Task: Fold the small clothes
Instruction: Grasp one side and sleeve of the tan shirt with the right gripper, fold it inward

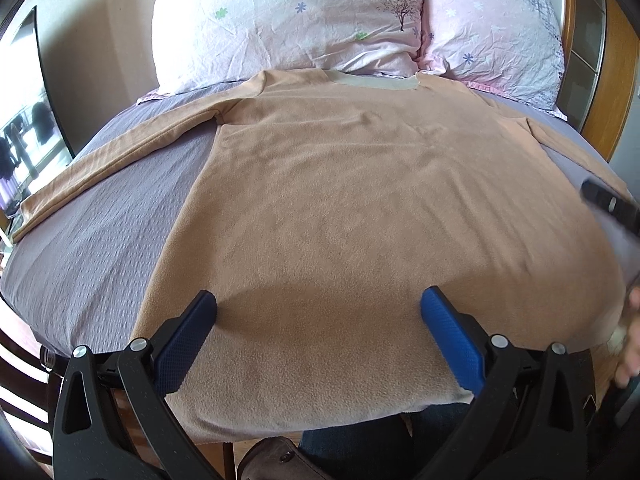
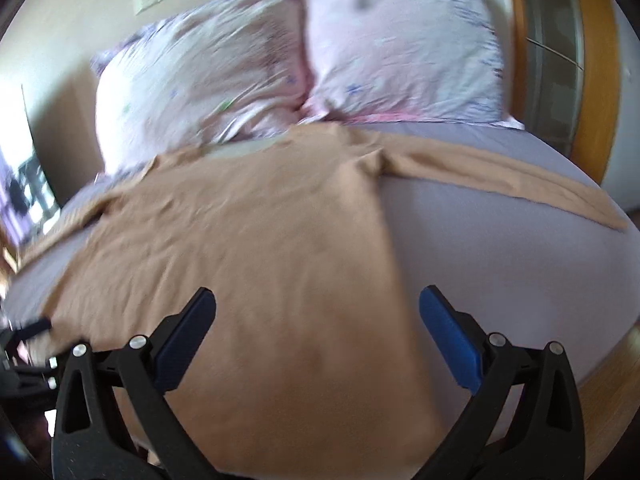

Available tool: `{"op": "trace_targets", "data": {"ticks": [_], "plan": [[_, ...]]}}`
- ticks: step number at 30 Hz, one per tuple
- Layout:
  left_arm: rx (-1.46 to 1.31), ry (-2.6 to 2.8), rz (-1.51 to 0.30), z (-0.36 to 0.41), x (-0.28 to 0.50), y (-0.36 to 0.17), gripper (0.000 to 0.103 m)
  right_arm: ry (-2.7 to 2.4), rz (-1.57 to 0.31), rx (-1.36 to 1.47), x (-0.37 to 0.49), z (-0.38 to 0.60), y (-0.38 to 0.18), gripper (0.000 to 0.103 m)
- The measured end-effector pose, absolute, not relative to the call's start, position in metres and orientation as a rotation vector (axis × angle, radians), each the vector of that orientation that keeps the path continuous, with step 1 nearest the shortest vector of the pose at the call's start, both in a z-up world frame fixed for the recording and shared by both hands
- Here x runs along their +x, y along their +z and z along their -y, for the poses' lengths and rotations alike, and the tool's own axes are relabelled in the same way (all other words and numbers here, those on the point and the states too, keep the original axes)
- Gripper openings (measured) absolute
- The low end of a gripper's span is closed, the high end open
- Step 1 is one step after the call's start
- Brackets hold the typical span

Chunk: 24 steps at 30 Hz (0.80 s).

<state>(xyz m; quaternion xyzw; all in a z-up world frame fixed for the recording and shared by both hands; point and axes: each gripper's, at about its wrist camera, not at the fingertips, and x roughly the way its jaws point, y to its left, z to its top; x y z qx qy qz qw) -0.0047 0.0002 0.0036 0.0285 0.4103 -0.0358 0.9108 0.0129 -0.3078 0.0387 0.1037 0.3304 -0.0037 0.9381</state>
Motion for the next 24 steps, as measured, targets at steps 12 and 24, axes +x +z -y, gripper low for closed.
{"op": "trace_targets", "data": {"ticks": [12,24], "plan": [[-0.206,-0.489,-0.568,-0.015,0.048,0.046,0.102,-0.616,-0.674,1.074,0.052,0.626,0.023,0.039],[-0.281,-0.523,-0.582,-0.041,0.079,0.043,0.102,-0.763,-0.63,1.157,0.072,0.653,-0.009,0.015]]}}
